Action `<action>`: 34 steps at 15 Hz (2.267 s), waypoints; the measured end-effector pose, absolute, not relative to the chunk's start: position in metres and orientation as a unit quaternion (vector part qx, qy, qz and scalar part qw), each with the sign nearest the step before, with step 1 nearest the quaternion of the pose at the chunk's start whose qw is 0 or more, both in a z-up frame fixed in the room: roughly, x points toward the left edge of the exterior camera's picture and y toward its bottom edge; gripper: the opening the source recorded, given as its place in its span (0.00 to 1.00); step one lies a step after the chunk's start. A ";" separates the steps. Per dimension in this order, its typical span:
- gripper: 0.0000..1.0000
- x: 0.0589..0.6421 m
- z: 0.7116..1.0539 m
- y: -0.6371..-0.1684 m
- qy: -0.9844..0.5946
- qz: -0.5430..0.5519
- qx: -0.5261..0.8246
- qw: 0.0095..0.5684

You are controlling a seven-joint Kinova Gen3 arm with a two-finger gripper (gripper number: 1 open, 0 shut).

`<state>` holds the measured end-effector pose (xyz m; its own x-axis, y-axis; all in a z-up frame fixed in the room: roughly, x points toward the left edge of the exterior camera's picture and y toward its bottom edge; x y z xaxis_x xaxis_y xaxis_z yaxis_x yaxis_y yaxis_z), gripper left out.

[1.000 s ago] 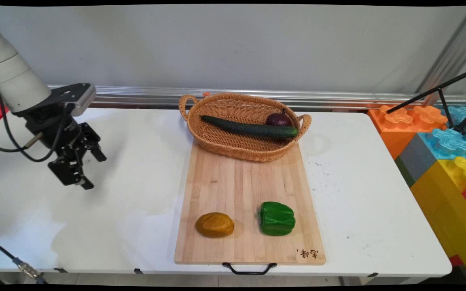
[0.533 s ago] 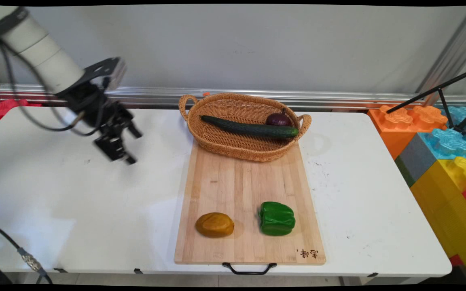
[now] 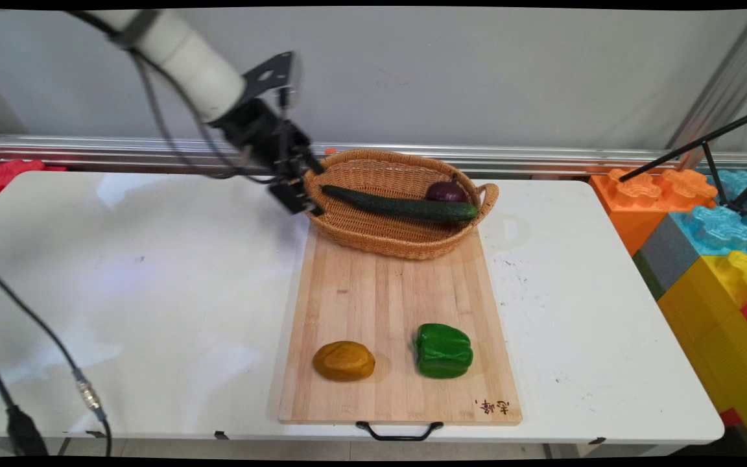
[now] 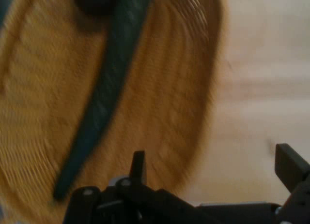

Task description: Pick up the cucumber from the vegetable basket, then place the picked object on the cutting board

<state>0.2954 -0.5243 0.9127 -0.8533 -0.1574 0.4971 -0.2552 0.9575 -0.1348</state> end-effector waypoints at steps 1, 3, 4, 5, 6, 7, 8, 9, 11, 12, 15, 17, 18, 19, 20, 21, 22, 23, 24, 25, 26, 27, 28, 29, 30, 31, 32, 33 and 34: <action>1.00 0.279 0.906 -0.537 -0.956 0.105 0.101 0.254; 1.00 0.257 0.894 -0.554 -0.954 0.112 0.095 0.260; 1.00 0.245 0.887 -0.564 -0.953 0.118 0.091 0.263; 1.00 0.234 0.878 -0.574 -0.953 0.124 0.085 0.264; 1.00 0.225 0.870 -0.581 -0.953 0.129 0.079 0.264; 1.00 0.216 0.860 -0.590 -0.954 0.133 0.071 0.261; 1.00 0.208 0.849 -0.598 -0.955 0.137 0.062 0.257; 1.00 0.201 0.840 -0.604 -0.956 0.139 0.054 0.254; 1.00 0.192 0.826 -0.613 -0.957 0.144 0.044 0.250; 1.00 0.186 0.817 -0.619 -0.957 0.145 0.036 0.247; 1.00 0.172 0.791 -0.634 -0.959 0.151 0.019 0.241; 1.00 0.167 0.780 -0.640 -0.959 0.154 0.012 0.238; 1.00 0.165 0.777 -0.642 -0.959 0.155 0.009 0.237; 1.00 0.163 0.771 -0.645 -0.959 0.156 0.006 0.235; 1.00 0.161 0.768 -0.647 -0.960 0.156 0.003 0.234; 1.00 0.159 0.764 -0.648 -0.960 0.157 0.000 0.233; 0.00 0.158 0.761 -0.650 -0.960 0.158 -0.003 0.232; 0.00 0.158 0.760 -0.650 -0.960 0.159 -0.005 0.231; 0.00 0.157 0.759 -0.651 -0.960 0.160 -0.007 0.231; 0.00 0.156 0.758 -0.651 -0.960 0.161 -0.010 0.229; 0.00 0.157 0.759 -0.651 -0.960 0.162 -0.010 0.229; 0.00 0.158 0.761 -0.650 -0.960 0.163 -0.010 0.228; 0.00 0.158 0.763 -0.649 -0.960 0.163 -0.010 0.227; 0.00 0.159 0.767 -0.647 -0.960 0.165 -0.010 0.227; 0.00 0.161 0.771 -0.646 -0.960 0.166 -0.010 0.225; 0.00 0.163 0.777 -0.644 -0.960 0.169 -0.010 0.224; 0.00 0.164 0.781 -0.642 -0.960 0.171 -0.010 0.223; 0.00 0.167 0.790 -0.639 -0.960 0.175 -0.009 0.220; 0.00 0.168 0.799 -0.636 -0.959 0.180 -0.010 0.217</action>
<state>0.1682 -0.6359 0.7991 -0.9053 0.0970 0.4136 -0.0599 0.9347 -0.3504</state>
